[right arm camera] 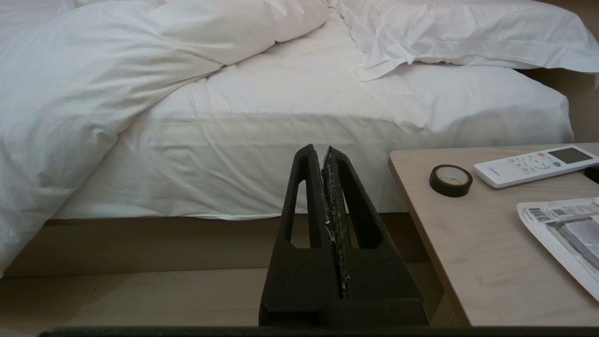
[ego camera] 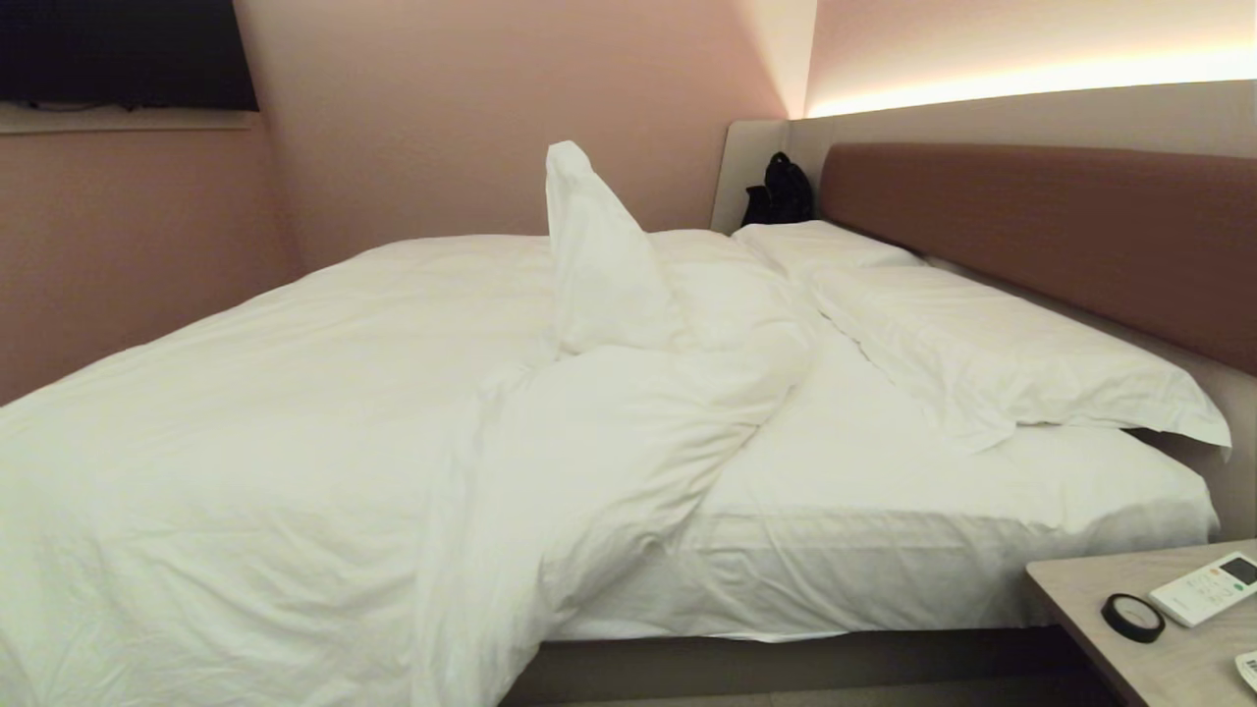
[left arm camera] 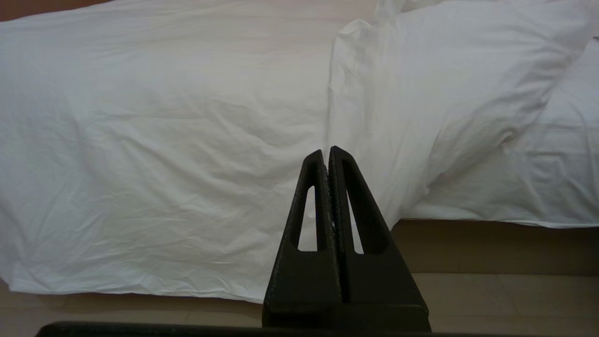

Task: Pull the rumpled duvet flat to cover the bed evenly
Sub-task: Hold the folded corner of the quilt

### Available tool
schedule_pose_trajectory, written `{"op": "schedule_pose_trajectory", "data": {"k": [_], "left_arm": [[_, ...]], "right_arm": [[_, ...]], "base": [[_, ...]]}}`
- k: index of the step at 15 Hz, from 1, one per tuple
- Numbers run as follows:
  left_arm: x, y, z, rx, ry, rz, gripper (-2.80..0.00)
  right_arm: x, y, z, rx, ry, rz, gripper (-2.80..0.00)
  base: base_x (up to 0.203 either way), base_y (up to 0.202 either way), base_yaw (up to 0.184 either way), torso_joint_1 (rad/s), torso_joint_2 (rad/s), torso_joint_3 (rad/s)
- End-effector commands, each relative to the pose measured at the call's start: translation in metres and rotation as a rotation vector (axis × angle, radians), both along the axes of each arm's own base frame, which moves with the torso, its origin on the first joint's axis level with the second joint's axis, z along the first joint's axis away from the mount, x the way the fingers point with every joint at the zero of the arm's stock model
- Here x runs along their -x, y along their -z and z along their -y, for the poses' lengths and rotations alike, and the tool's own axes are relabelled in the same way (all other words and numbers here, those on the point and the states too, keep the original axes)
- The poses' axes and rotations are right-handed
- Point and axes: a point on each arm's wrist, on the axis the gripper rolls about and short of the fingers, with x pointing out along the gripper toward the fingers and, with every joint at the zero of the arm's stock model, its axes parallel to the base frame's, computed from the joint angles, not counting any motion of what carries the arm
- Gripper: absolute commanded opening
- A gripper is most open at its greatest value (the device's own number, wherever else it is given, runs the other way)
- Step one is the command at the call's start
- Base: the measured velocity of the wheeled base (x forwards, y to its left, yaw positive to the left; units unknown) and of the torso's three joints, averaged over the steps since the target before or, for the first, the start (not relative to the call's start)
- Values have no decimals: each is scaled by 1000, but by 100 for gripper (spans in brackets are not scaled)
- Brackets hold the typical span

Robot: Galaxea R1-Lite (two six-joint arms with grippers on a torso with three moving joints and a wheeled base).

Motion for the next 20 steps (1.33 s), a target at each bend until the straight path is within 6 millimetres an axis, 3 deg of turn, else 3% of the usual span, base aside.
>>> {"op": "schedule_pose_trajectory", "data": {"k": [1, 20], "left_arm": [[0, 0, 0, 3, -1, 2, -280], [0, 0, 0, 13, -1, 4, -280]], "right_arm": [[0, 0, 0, 0, 1, 0, -280], [0, 0, 0, 0, -1, -2, -280]], "base": [[0, 0, 0, 0, 0, 0], [0, 0, 0, 0, 0, 0]]}}
